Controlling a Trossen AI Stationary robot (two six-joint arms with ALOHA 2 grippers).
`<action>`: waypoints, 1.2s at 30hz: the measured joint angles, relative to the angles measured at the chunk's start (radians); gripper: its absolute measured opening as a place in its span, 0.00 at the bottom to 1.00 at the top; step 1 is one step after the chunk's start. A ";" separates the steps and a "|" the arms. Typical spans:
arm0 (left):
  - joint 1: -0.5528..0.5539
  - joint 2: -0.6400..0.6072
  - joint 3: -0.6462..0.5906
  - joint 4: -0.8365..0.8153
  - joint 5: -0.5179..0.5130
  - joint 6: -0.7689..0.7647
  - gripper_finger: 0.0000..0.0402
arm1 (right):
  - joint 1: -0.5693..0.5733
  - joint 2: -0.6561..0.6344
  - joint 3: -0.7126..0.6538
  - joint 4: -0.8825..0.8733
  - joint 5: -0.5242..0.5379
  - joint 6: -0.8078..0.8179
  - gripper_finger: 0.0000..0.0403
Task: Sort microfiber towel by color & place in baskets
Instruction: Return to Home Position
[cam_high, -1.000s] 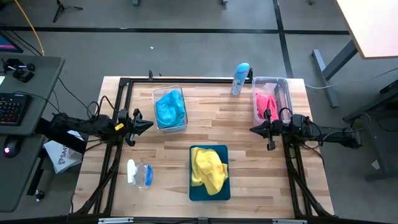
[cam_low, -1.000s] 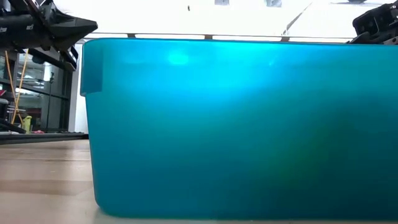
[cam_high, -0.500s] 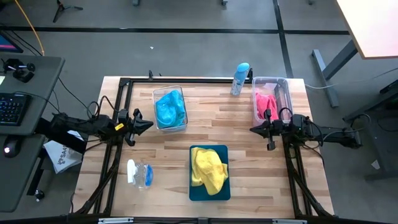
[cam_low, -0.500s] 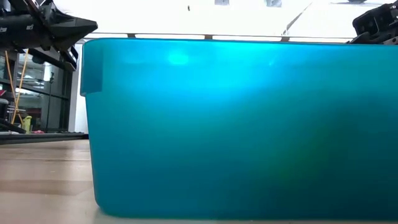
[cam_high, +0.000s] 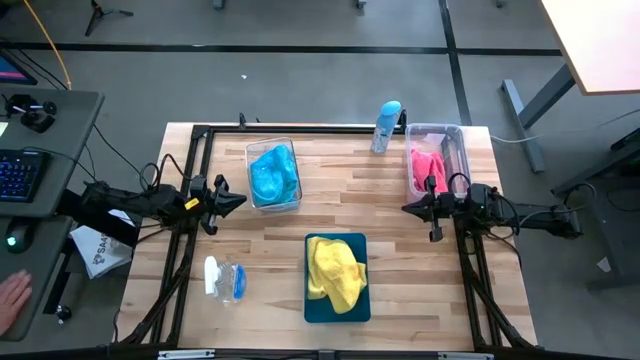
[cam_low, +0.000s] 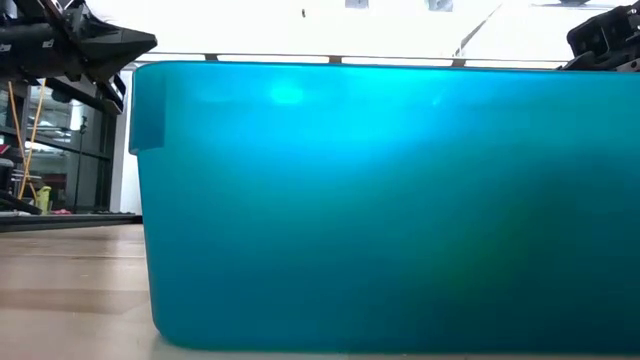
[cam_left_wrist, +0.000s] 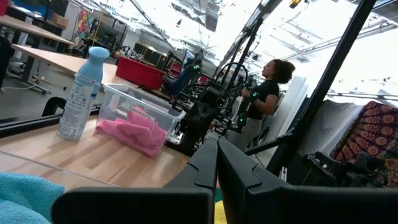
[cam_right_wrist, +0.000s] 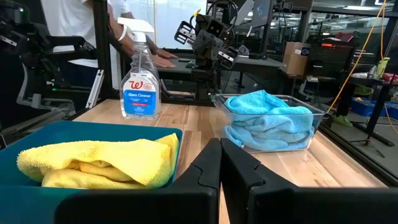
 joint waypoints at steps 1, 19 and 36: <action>0.000 0.000 0.000 0.000 0.000 0.000 0.00 | 0.000 0.000 0.000 0.000 0.000 0.000 0.00; 0.000 0.000 0.000 0.000 0.000 0.000 0.00 | 0.000 0.000 0.000 0.000 0.000 0.000 0.00; 0.000 0.000 0.000 0.000 0.000 0.000 0.00 | 0.000 0.000 0.000 0.000 0.000 0.000 0.00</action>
